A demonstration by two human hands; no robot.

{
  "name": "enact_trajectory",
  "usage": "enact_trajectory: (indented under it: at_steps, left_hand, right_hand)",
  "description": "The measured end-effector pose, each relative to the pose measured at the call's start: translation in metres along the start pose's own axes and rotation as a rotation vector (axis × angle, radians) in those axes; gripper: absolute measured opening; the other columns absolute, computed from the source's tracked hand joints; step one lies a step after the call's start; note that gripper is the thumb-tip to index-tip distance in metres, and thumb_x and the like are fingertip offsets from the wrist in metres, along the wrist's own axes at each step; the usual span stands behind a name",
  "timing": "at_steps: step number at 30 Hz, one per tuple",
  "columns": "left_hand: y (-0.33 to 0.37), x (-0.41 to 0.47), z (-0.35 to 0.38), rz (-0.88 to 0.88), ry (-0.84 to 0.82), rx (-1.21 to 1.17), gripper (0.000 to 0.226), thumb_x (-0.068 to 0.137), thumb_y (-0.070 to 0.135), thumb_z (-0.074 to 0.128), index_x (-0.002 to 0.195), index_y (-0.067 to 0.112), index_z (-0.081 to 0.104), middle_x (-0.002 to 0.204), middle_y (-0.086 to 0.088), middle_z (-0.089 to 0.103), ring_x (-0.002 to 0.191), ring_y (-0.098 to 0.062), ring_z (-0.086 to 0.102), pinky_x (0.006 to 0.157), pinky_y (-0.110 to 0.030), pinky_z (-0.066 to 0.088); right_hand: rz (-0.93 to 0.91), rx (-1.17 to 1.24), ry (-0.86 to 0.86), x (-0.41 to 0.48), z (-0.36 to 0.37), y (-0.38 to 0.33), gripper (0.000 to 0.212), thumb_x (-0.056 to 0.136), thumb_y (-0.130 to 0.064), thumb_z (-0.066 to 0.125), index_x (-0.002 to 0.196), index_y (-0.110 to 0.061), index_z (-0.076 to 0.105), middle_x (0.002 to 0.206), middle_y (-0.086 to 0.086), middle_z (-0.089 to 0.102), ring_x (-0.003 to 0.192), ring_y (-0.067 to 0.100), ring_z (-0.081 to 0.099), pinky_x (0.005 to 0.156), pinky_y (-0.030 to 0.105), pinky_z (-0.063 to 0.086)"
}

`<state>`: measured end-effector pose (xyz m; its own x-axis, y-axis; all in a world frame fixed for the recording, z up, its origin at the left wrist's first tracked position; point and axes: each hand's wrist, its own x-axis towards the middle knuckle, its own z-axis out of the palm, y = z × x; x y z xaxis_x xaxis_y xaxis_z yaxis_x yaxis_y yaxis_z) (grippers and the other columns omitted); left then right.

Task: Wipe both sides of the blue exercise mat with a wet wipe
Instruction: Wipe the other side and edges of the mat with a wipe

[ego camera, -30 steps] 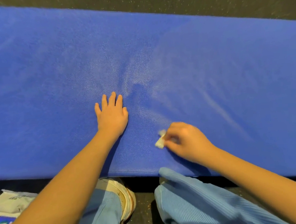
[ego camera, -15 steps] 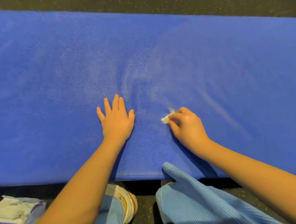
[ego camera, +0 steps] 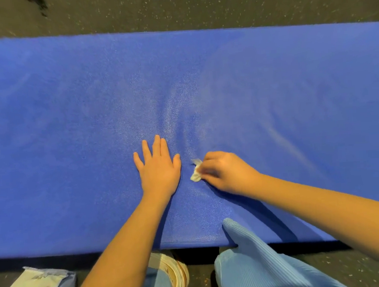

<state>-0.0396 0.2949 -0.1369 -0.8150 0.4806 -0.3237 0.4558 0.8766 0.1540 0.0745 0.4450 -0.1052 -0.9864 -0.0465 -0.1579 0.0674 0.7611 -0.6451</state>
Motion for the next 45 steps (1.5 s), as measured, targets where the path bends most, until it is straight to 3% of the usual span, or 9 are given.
enact_trajectory:
  at_steps: [6, 9, 13, 16, 20, 26, 35, 40, 45]
  left_hand:
    - [0.001, 0.000, -0.003, -0.016, -0.030, -0.006, 0.062, 0.102, 0.045, 0.027, 0.155, 0.015, 0.012, 0.163, 0.002, 0.003, 0.149, -0.027, -0.006, 0.119, -0.053, -0.002]
    - [0.001, -0.001, -0.003, -0.017, -0.029, -0.004, 0.062, 0.102, 0.044, 0.027, 0.155, 0.015, 0.013, 0.163, 0.002, 0.003, 0.149, -0.027, -0.006, 0.119, -0.053, -0.001]
    - [0.002, 0.000, -0.003, -0.028, -0.036, 0.018, 0.062, 0.102, 0.045, 0.027, 0.155, 0.016, 0.013, 0.163, 0.002, 0.002, 0.149, -0.026, -0.006, 0.119, -0.053, 0.000]
    - [0.004, 0.000, -0.005, -0.030, -0.059, 0.013, 0.062, 0.102, 0.045, 0.026, 0.155, 0.016, 0.011, 0.163, 0.002, 0.001, 0.149, -0.026, -0.007, 0.119, -0.053, -0.001]
    - [0.005, -0.002, -0.008, -0.038, -0.075, 0.019, 0.062, 0.103, 0.045, 0.025, 0.156, 0.017, 0.009, 0.163, 0.003, -0.001, 0.149, -0.025, -0.008, 0.119, -0.052, -0.002]
    - [0.007, -0.002, -0.008, -0.047, -0.058, 0.040, 0.062, 0.102, 0.045, 0.025, 0.155, 0.017, 0.010, 0.163, 0.003, 0.000, 0.149, -0.025, -0.006, 0.119, -0.053, 0.000]
    - [0.009, -0.003, -0.011, -0.044, -0.075, 0.036, 0.062, 0.102, 0.045, 0.025, 0.156, 0.016, 0.009, 0.163, 0.002, 0.001, 0.149, -0.026, -0.006, 0.119, -0.053, -0.001]
    - [0.009, 0.000, -0.012, -0.051, -0.057, 0.039, 0.062, 0.102, 0.044, 0.027, 0.155, 0.016, 0.011, 0.163, 0.001, 0.004, 0.149, -0.027, -0.004, 0.119, -0.054, 0.002]
    - [0.010, -0.001, -0.012, -0.044, -0.079, 0.031, 0.063, 0.102, 0.044, 0.027, 0.155, 0.016, 0.010, 0.163, 0.001, 0.003, 0.149, -0.027, -0.006, 0.119, -0.054, 0.000]
  right_hand:
    - [0.409, -0.343, 0.248, 0.043, -0.020, 0.046, 0.029, 0.097, -0.022, 0.049, 0.092, 0.000, 0.067, 0.095, 0.015, 0.052, 0.087, 0.035, 0.051, 0.062, 0.037, 0.043]
    - [0.249, -0.211, 0.156, 0.037, -0.007, 0.029, 0.027, 0.094, -0.023, 0.049, 0.095, -0.005, 0.070, 0.095, 0.015, 0.056, 0.092, 0.037, 0.060, 0.072, 0.043, 0.050]
    - [-0.005, -0.115, -0.006, 0.026, -0.009, 0.012, 0.025, 0.090, -0.029, 0.055, 0.088, -0.011, 0.072, 0.084, 0.010, 0.058, 0.077, 0.032, 0.059, 0.060, 0.036, 0.046]
    - [0.232, -0.102, 0.098, 0.048, -0.024, 0.034, 0.025, 0.090, -0.037, 0.061, 0.094, -0.015, 0.070, 0.104, 0.005, 0.065, 0.098, 0.026, 0.061, 0.072, 0.036, 0.048]
    - [0.483, -0.204, 0.239, 0.066, -0.030, 0.050, 0.020, 0.095, -0.021, 0.051, 0.102, -0.007, 0.065, 0.105, 0.015, 0.059, 0.091, 0.036, 0.057, 0.073, 0.040, 0.048]
    - [0.129, -0.106, 0.017, 0.042, -0.011, 0.009, 0.020, 0.092, -0.021, 0.056, 0.092, -0.004, 0.066, 0.094, 0.014, 0.054, 0.082, 0.035, 0.056, 0.066, 0.035, 0.039]
    - [0.444, -0.069, 0.271, 0.059, -0.033, 0.054, 0.029, 0.093, -0.030, 0.058, 0.081, -0.006, 0.067, 0.081, 0.007, 0.046, 0.072, 0.032, 0.051, 0.059, 0.032, 0.035]
    - [0.182, 0.090, 0.098, 0.053, -0.015, 0.019, 0.017, 0.089, -0.026, 0.063, 0.095, -0.012, 0.070, 0.089, 0.009, 0.064, 0.088, 0.026, 0.061, 0.073, 0.034, 0.045]
    - [0.356, -0.059, 0.260, 0.078, -0.033, 0.053, 0.025, 0.095, -0.033, 0.053, 0.099, -0.013, 0.067, 0.091, 0.012, 0.062, 0.083, 0.034, 0.059, 0.067, 0.036, 0.046]
